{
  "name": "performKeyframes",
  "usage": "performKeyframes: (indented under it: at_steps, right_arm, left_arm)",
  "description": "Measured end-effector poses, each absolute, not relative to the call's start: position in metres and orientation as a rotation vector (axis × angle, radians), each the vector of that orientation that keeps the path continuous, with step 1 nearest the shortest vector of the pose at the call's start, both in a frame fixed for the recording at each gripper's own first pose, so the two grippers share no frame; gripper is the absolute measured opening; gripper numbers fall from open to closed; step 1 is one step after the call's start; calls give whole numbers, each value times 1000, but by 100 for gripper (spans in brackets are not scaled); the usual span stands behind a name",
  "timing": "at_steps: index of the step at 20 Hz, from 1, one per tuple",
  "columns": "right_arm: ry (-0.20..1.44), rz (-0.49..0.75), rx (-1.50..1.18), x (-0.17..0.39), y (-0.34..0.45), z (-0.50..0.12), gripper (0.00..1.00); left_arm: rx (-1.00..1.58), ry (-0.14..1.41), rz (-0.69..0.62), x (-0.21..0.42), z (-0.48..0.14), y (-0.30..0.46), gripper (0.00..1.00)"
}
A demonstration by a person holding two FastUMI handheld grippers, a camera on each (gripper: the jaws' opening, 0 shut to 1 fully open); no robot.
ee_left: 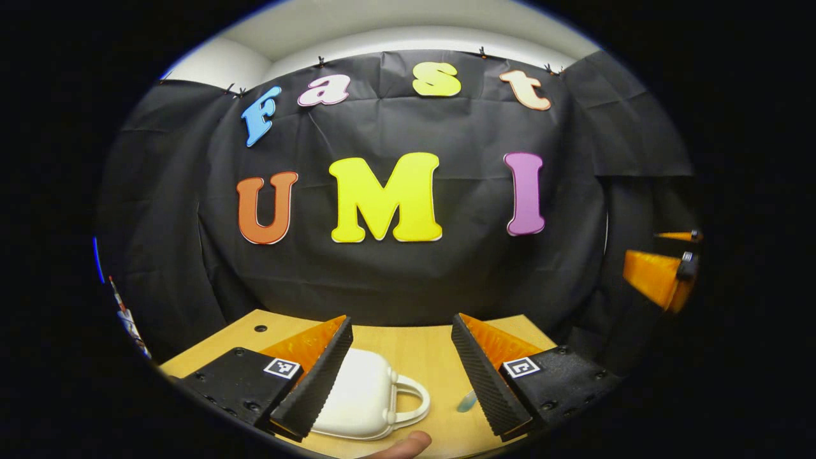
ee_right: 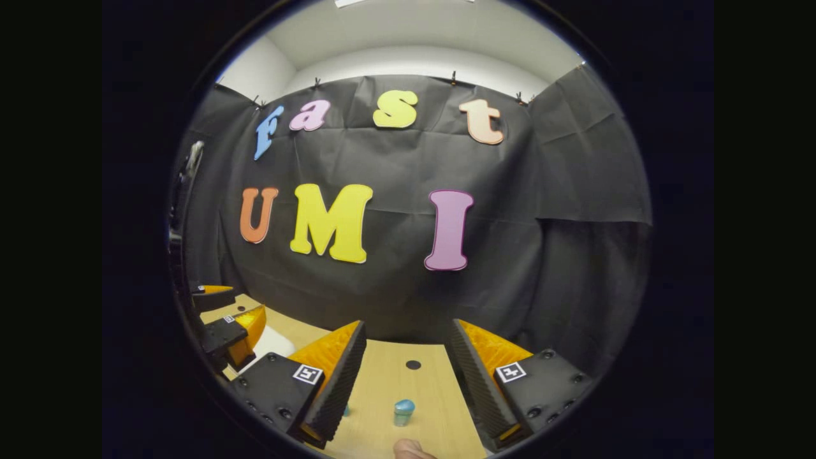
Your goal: First open the suitcase, pack the skin care products into it, and then close the suitcase.
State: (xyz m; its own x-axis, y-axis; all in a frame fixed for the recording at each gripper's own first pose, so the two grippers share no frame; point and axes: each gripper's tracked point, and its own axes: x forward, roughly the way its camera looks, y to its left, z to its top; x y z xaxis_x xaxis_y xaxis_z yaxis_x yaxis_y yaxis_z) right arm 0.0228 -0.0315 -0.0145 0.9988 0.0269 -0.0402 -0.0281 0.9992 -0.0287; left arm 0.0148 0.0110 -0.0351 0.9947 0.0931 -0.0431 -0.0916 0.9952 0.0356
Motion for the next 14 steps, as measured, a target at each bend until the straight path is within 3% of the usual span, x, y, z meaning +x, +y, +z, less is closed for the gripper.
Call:
performKeyframes:
  at_steps: [9, 14]
  right_arm:
    - [126, -22, -61, 18, -59, -75, 80]
    - [131, -14, -68, 7, -70, -82, 80]
  left_arm:
    - [289, 182, 104, 15, -141, 34, 100]
    - [506, 174, 11, 21, -177, 15, 98]
